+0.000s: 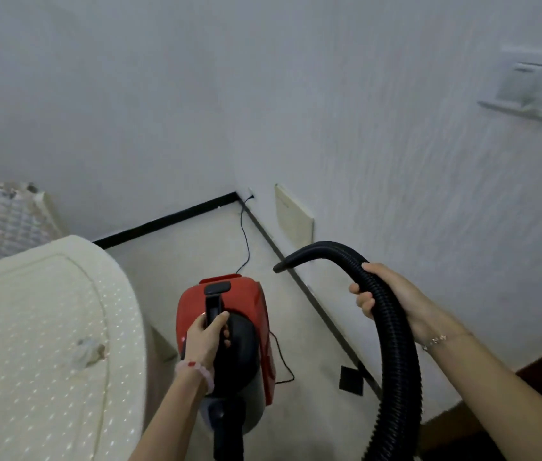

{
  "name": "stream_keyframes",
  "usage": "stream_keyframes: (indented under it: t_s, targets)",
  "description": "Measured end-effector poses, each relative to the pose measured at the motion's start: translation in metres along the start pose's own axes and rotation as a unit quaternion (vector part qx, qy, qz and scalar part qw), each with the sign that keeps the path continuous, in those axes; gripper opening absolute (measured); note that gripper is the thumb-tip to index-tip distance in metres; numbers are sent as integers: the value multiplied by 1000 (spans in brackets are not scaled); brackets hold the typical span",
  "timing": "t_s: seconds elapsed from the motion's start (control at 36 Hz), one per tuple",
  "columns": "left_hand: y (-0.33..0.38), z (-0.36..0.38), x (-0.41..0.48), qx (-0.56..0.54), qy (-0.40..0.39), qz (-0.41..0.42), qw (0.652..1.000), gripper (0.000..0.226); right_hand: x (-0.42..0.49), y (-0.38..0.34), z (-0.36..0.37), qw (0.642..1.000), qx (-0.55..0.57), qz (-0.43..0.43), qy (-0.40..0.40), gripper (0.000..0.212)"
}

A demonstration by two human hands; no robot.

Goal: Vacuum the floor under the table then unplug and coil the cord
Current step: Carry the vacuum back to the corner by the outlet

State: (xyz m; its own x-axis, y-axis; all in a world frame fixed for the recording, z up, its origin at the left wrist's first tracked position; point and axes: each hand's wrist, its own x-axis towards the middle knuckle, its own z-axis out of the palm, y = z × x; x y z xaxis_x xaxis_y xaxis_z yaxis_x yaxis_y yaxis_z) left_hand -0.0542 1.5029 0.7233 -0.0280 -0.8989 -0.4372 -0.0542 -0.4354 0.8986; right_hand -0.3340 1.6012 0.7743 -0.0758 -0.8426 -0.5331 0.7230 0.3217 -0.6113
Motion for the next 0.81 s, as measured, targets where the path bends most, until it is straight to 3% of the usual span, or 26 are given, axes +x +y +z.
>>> stream_keyframes:
  t_s: [0.31, 0.81]
  targets:
    - [45, 17, 147, -43, 80, -21, 996, 16, 175, -82, 50, 997, -24, 59, -35, 25]
    - [178, 13, 451, 2, 83, -61, 995, 9, 490, -201, 200, 994, -71, 82, -24, 26]
